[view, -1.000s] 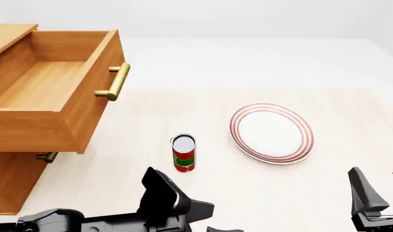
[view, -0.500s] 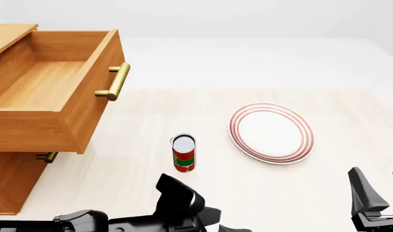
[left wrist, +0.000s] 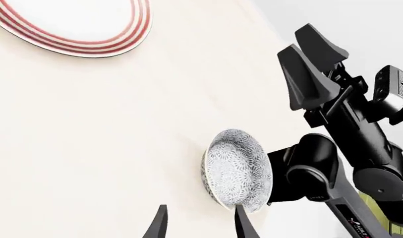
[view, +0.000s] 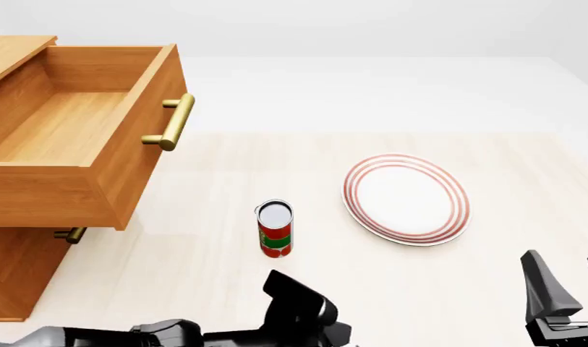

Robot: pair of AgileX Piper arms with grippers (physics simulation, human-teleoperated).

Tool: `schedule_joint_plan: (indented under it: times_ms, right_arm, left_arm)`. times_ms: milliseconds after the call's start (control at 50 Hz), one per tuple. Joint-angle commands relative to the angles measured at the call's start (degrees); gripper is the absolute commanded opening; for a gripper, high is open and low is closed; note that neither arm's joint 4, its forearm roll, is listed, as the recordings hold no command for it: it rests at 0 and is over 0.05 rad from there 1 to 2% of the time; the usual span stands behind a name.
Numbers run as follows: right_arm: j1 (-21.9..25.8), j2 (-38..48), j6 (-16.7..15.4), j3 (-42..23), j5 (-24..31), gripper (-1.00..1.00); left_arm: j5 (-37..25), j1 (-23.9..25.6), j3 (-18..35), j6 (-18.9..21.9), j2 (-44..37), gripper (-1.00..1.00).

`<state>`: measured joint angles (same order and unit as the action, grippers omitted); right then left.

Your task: Put the bowl in the top drawer of the cabinet.

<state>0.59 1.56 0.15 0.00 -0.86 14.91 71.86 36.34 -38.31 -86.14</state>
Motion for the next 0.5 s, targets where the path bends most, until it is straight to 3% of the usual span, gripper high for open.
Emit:
schedule_joint_plan:
  times_ms: [20, 500]
  right_arm:
    - [-0.1, -0.3, 0.0, -0.1, 0.1, 1.00]
    - [-0.1, -0.3, 0.0, -0.1, 0.1, 1.00]
  left_arm:
    - [1.9, -0.9, 1.3, -0.3, -4.4, 1.00]
    - [0.1, -0.6, 5.6, -0.5, -8.4, 1.00]
